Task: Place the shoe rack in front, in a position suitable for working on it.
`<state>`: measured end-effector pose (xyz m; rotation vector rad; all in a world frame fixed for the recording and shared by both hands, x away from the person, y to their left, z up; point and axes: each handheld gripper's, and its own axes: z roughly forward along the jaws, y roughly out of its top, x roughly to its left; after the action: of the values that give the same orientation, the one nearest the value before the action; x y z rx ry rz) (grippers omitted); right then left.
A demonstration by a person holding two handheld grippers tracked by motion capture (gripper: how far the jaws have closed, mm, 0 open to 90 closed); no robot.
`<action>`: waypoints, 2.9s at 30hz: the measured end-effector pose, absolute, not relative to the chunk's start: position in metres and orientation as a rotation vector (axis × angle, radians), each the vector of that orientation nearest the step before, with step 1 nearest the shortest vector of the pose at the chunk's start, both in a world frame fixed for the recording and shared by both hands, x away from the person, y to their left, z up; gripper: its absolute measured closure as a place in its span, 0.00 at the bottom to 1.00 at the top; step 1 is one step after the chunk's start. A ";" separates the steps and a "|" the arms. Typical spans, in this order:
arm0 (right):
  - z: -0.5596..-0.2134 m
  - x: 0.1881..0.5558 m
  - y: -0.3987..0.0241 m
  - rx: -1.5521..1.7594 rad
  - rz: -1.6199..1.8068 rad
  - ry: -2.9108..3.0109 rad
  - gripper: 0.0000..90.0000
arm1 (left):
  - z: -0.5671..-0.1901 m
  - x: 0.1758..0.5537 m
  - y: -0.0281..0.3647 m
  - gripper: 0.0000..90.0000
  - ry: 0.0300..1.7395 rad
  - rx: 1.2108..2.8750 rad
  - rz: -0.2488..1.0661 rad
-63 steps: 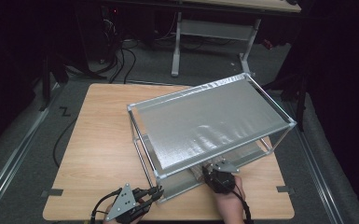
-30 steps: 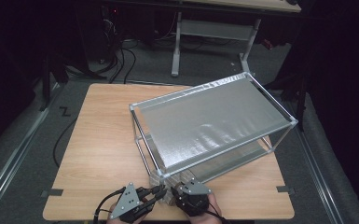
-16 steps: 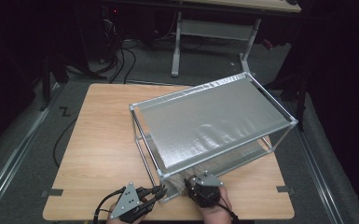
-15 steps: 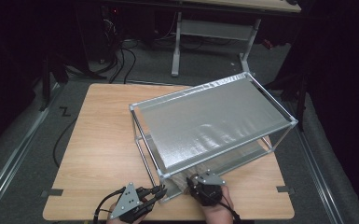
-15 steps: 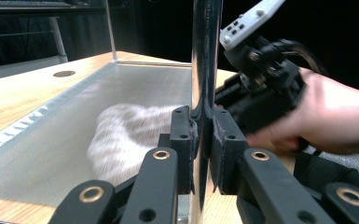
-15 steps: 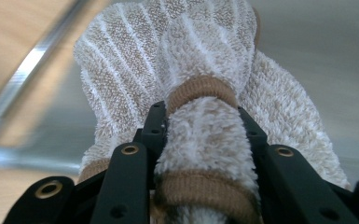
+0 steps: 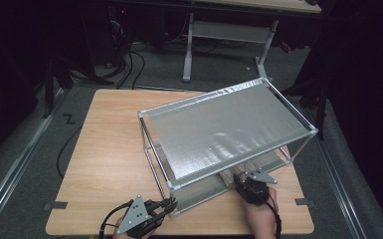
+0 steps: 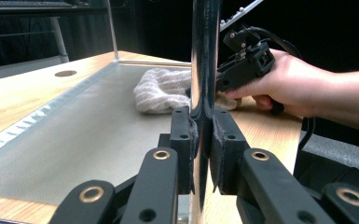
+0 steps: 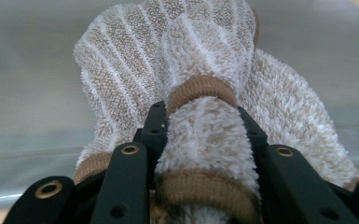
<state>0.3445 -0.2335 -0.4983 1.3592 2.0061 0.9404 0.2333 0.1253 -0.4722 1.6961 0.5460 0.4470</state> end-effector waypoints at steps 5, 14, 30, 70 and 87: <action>-0.498 0.355 -0.263 1.411 0.912 1.941 0.72 | -0.472 0.233 0.126 0.90 0.547 1.697 0.446; -0.499 0.374 -0.309 1.484 0.851 1.839 0.71 | -0.470 0.230 0.127 0.90 0.546 1.708 0.452; -0.497 0.398 -0.341 1.540 0.782 1.779 0.72 | -0.470 0.230 0.128 0.90 0.553 1.707 0.459; -0.459 0.352 -0.274 1.358 1.026 1.877 0.77 | -0.472 0.238 0.130 0.89 0.587 1.676 0.452; -0.445 0.310 -0.246 1.278 1.178 1.812 0.77 | -0.472 0.256 0.135 0.89 0.619 1.659 0.450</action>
<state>0.3098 -0.2461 -0.4447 1.2777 1.8120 1.1778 0.2561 0.1350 -0.4724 1.6588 0.6187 0.4503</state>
